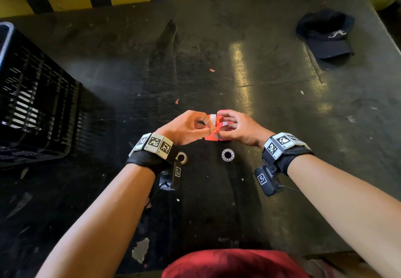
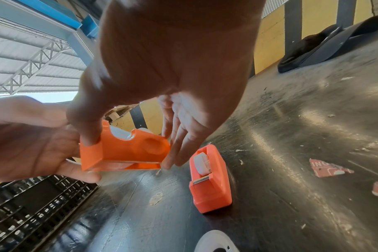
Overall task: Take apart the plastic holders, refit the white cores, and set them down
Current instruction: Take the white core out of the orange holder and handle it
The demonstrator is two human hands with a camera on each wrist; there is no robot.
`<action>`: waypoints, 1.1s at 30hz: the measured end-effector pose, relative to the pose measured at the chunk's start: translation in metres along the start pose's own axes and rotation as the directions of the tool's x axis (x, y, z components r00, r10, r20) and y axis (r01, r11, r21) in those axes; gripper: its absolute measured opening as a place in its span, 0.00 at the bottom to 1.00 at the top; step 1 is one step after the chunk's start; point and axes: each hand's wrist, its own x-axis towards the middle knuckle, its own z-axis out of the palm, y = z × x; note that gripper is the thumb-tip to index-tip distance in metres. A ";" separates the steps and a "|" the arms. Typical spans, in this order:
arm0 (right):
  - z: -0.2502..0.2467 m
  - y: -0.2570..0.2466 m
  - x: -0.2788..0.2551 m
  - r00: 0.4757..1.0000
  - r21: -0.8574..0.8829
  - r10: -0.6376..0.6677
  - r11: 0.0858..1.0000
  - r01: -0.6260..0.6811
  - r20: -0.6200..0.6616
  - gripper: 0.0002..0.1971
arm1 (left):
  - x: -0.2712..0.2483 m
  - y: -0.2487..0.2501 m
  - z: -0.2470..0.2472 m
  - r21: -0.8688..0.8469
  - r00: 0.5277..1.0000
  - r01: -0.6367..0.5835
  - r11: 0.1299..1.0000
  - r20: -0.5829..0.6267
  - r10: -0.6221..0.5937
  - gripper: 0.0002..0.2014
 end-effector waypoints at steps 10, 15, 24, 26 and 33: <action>-0.008 -0.001 0.001 1.000 -0.010 -0.025 1.000 0.025 -0.009 0.52 | -0.001 0.004 0.001 -0.281 0.997 0.057 0.958 -0.027 -0.067 0.12; -0.012 -0.001 0.001 1.000 -0.030 -0.030 0.999 0.030 -0.009 0.44 | 0.000 0.001 0.002 -0.231 0.995 0.052 0.972 -0.066 -0.069 0.18; -0.014 -0.006 -0.001 0.997 -0.104 -0.021 0.994 0.028 0.072 0.45 | 0.002 -0.012 0.005 -0.114 0.999 0.013 0.993 -0.046 -0.018 0.43; -0.013 -0.008 0.002 0.996 -0.129 -0.017 0.991 0.028 0.087 0.46 | 0.006 -0.018 0.005 -0.094 0.999 0.030 0.995 -0.029 -0.033 0.51; -0.008 -0.018 0.029 0.995 -0.347 -0.028 0.936 0.061 0.098 0.52 | 0.025 -0.038 0.001 0.190 0.993 0.036 0.981 -0.120 -0.013 0.63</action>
